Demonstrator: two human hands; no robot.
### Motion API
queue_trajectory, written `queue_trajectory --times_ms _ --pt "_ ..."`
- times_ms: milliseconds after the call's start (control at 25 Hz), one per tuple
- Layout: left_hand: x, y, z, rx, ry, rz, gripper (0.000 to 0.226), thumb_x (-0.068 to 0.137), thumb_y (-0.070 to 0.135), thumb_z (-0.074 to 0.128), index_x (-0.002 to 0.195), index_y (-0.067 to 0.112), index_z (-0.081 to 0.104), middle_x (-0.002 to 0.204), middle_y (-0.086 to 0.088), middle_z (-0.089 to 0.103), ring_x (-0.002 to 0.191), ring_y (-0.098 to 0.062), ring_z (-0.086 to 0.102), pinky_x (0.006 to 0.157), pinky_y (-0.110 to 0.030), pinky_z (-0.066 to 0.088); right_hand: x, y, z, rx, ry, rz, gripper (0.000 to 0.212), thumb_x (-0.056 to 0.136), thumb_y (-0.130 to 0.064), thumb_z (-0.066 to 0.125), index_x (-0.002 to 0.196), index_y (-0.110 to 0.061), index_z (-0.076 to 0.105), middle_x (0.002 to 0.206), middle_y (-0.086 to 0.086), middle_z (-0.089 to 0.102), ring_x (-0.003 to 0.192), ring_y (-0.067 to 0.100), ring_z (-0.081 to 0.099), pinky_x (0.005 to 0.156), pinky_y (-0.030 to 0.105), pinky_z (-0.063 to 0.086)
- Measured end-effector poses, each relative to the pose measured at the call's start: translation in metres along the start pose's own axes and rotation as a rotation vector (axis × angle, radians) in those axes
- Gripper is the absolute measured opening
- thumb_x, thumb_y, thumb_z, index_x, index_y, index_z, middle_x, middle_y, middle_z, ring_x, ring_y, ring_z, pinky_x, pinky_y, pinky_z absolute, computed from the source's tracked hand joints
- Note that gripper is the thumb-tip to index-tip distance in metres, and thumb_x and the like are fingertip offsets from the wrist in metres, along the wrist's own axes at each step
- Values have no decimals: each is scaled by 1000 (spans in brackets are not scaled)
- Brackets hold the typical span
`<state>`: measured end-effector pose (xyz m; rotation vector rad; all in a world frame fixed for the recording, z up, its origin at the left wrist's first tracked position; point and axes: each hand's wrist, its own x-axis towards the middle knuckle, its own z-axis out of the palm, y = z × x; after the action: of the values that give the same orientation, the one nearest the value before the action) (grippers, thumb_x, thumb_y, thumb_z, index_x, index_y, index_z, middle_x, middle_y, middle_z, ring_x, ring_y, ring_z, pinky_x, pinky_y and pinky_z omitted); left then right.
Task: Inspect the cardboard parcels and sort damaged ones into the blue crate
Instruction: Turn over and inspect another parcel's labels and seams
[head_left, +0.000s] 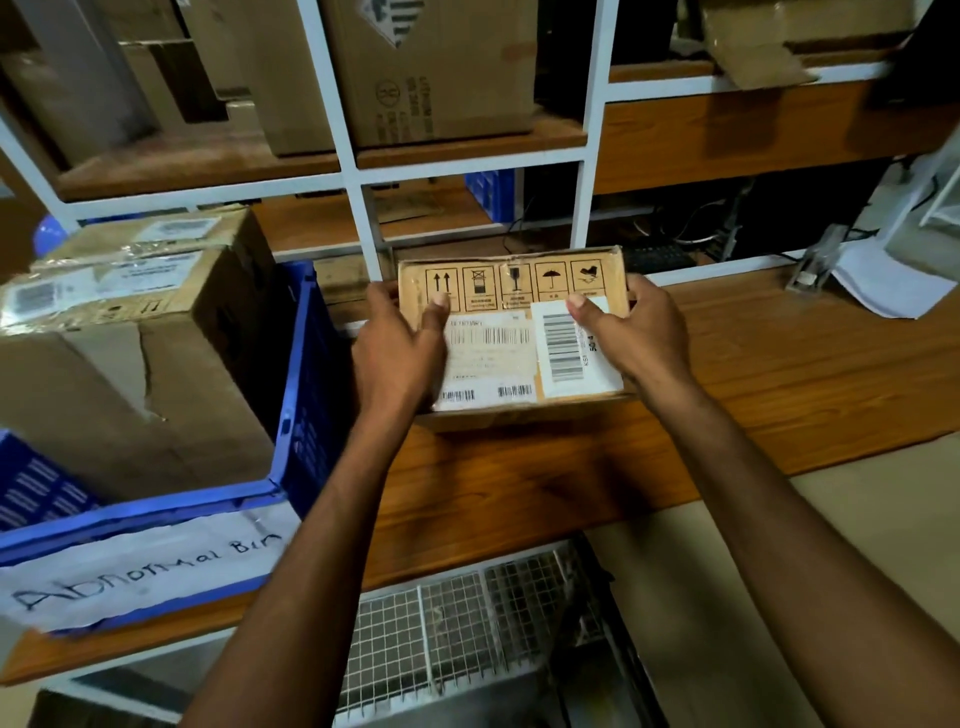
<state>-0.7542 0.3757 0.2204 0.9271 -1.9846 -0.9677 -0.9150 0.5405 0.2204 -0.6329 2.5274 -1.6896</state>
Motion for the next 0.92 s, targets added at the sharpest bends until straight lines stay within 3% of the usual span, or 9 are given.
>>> queue_trajectory --times_ms 120,240,400,480,520,600,680,800,920 --pt "3 1 0 0 60 13 37 108 41 50 135 15 50 123 -1 70 100 -15 68 76 -26 50 3 2 -1 14 -6 23 35 94 -53 67 116 -26 69 103 -7 75 96 17 71 85 40 59" --pt "10 1 1 34 103 52 31 110 40 45 129 17 54 112 6 67 95 -12 67 67 -18 45 6 -2 0 -104 47 -30 38 103 -53 52 113 -20 68 93 -5 71 86 17 69 68 32 52" --pt "14 -2 0 -38 -42 -3 42 110 39 45 147 19 45 126 7 60 102 -7 60 64 -10 42 9 5 -2 -37 -62 13 37 108 -50 41 115 -22 65 104 0 72 96 22 69 79 43 58" --pt "16 -3 -1 -19 -63 1 47 110 37 45 153 19 41 134 4 61 112 -12 63 66 -9 41 10 6 -3 -97 -37 -16 35 110 -45 39 113 -19 64 101 1 70 92 20 67 69 35 54" --pt "17 -6 0 -16 -55 9 48 110 36 48 153 19 41 138 1 62 117 -16 64 65 -8 42 10 6 -2 -121 -21 -19 37 110 -45 39 114 -18 63 101 1 69 90 19 66 66 32 50" --pt "13 -6 0 -69 -76 20 58 103 37 61 154 23 38 136 3 60 112 -14 66 65 -8 45 9 3 2 -89 -74 18 41 105 -52 47 124 -18 60 111 1 70 94 18 66 75 33 54" --pt "8 -7 0 -64 -92 62 75 94 43 73 154 30 32 130 8 59 106 -12 65 76 -25 55 6 1 6 -125 -74 35 50 97 -58 59 131 -21 56 117 -3 69 101 20 67 87 40 57" --pt "3 -9 11 66 -17 55 88 88 58 73 157 31 26 143 2 58 124 -27 61 98 -45 50 4 1 8 -178 -59 31 64 89 -65 66 134 -22 52 125 -1 67 111 25 66 92 44 56" --pt "1 -2 21 217 -47 87 110 82 72 70 161 22 12 152 -6 41 129 -31 54 86 -38 45 3 -1 15 -259 -54 44 87 80 -72 71 142 -20 38 133 1 61 116 26 62 91 41 54"
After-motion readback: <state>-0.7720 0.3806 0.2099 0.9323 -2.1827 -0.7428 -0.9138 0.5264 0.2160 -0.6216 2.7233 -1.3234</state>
